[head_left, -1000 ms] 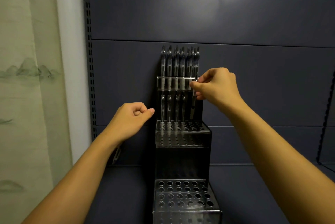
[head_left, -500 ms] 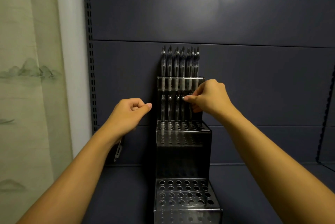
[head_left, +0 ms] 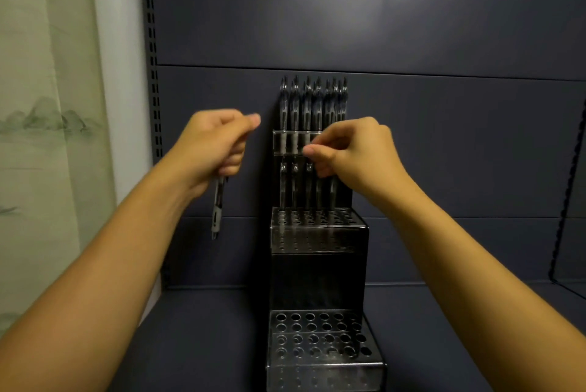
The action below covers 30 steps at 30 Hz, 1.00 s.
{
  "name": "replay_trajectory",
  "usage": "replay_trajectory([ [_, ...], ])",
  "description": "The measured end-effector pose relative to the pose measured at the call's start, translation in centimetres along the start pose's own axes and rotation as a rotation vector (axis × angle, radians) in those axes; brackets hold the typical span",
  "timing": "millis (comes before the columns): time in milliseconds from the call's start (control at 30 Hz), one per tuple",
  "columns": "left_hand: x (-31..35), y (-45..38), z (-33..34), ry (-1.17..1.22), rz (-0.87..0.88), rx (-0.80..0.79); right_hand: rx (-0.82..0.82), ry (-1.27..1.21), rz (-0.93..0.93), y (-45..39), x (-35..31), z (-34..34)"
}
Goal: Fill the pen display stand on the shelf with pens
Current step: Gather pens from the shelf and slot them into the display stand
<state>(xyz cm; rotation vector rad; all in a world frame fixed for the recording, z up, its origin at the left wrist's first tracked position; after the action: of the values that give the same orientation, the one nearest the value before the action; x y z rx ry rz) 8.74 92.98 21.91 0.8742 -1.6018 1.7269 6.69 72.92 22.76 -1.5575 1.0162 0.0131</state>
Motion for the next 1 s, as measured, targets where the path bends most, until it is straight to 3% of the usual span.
replay_trajectory([
  [167, 4.6, -0.8, 2.2, 0.107, 0.07, -0.03, -0.27, -0.404, 0.21, 2.0, -0.7, 5.8],
  [333, 4.6, -1.0, 3.7, 0.16, 0.057, -0.059, -0.279, -0.7, 0.313, 3.1, -1.7, 7.7],
  [767, 2.7, -1.5, 3.9, 0.191, -0.022, -0.054, -0.239, -0.651, 0.386, 4.3, -0.8, 7.9],
  [1000, 2.6, -2.9, 1.7, 0.225, -0.001, 0.066, -0.388, -0.551, 0.406, 6.0, -0.4, 8.4],
])
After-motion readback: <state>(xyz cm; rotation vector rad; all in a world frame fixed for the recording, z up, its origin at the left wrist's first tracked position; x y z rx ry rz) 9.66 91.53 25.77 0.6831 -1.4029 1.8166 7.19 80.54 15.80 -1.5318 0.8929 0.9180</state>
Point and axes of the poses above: each hand's wrist, its own y-axis away from the middle knuckle, its own z-axis out of the palm, x = y × z, the point moved 10 cm from there along -y, towards the middle knuckle, and after that the axes turned 11 degrees about x, right-handed, at the moved point
